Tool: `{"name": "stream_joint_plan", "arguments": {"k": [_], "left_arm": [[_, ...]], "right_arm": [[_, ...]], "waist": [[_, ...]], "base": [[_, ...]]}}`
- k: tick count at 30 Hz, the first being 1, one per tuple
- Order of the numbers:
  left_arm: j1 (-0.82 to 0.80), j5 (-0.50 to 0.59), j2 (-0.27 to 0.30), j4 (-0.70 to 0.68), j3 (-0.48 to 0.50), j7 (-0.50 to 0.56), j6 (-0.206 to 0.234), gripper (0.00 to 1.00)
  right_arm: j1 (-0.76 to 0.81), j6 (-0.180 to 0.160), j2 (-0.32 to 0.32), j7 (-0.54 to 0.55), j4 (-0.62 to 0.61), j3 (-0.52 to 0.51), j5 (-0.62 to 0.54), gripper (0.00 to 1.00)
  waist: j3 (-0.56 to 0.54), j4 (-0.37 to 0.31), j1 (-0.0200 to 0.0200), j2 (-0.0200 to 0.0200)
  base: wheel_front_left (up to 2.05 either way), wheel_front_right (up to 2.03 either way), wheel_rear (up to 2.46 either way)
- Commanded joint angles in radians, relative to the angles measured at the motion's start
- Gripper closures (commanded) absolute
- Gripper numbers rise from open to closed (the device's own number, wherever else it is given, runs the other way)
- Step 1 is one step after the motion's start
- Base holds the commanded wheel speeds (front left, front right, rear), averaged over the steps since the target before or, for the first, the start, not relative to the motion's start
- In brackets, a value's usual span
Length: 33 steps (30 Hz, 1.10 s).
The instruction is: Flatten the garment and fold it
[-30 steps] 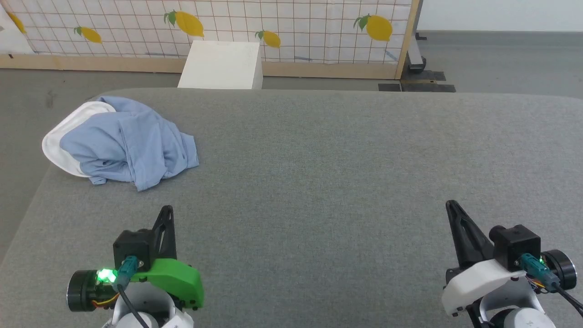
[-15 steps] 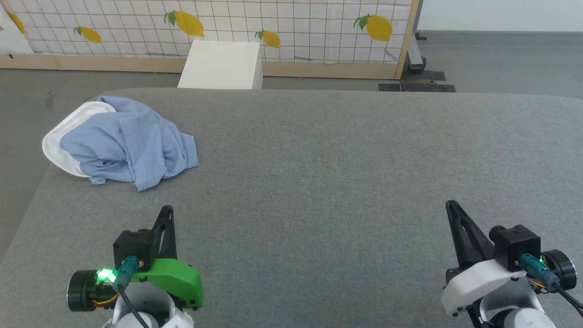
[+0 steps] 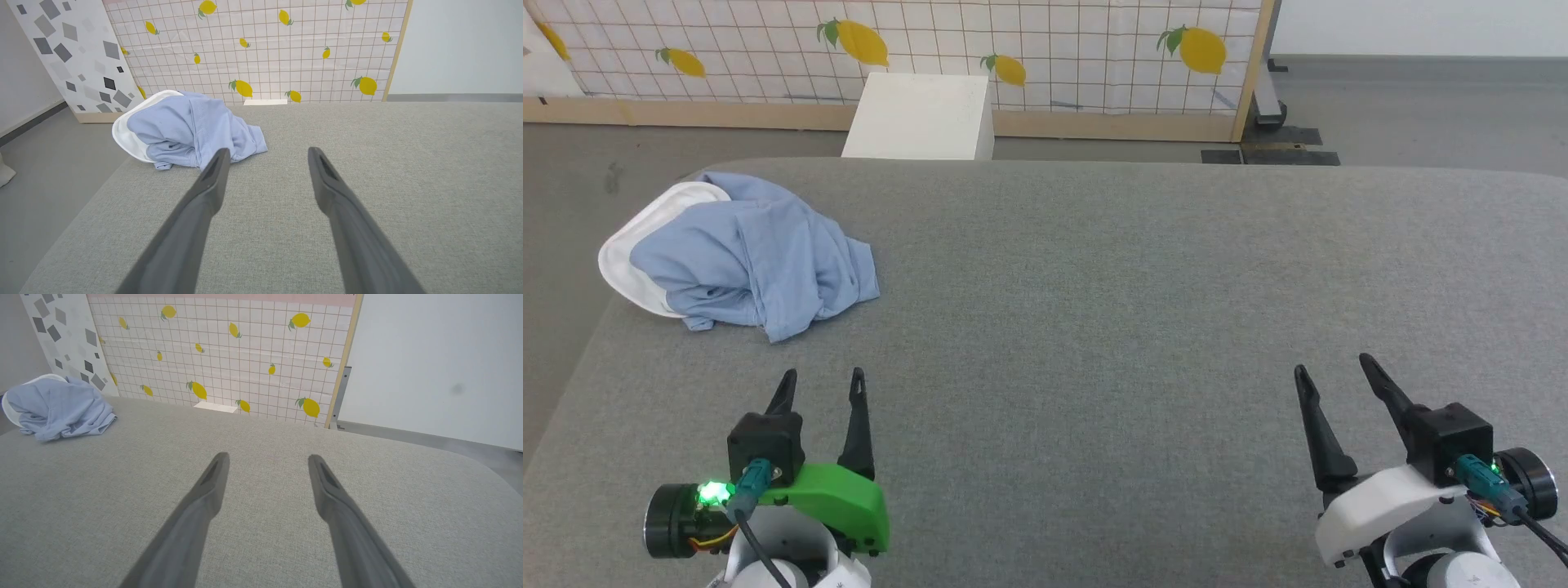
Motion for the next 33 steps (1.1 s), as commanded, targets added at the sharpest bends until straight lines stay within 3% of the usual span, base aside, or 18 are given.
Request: {"name": "stream_joint_plan", "arguments": {"k": [1, 33], "left_arm": [[0.002, -0.001, 0.000, 0.000, 0.000, 0.000, 0.000, 0.00], [0.005, -0.013, 0.006, 0.004, -0.010, 0.000, 0.009, 0.00]], "right_arm": [[-0.001, 0.000, 0.000, -0.001, 0.000, -0.001, -0.001, 0.00], [-0.014, -0.001, 0.001, -0.024, 0.001, 0.001, 0.006, 0.00]], "waist": [[0.000, 0.000, 0.0000, 0.0000], [0.002, 0.000, 0.0000, 0.0000]], "base": [[0.00, 0.00, 0.00], [0.00, 0.00, 0.00]]}}
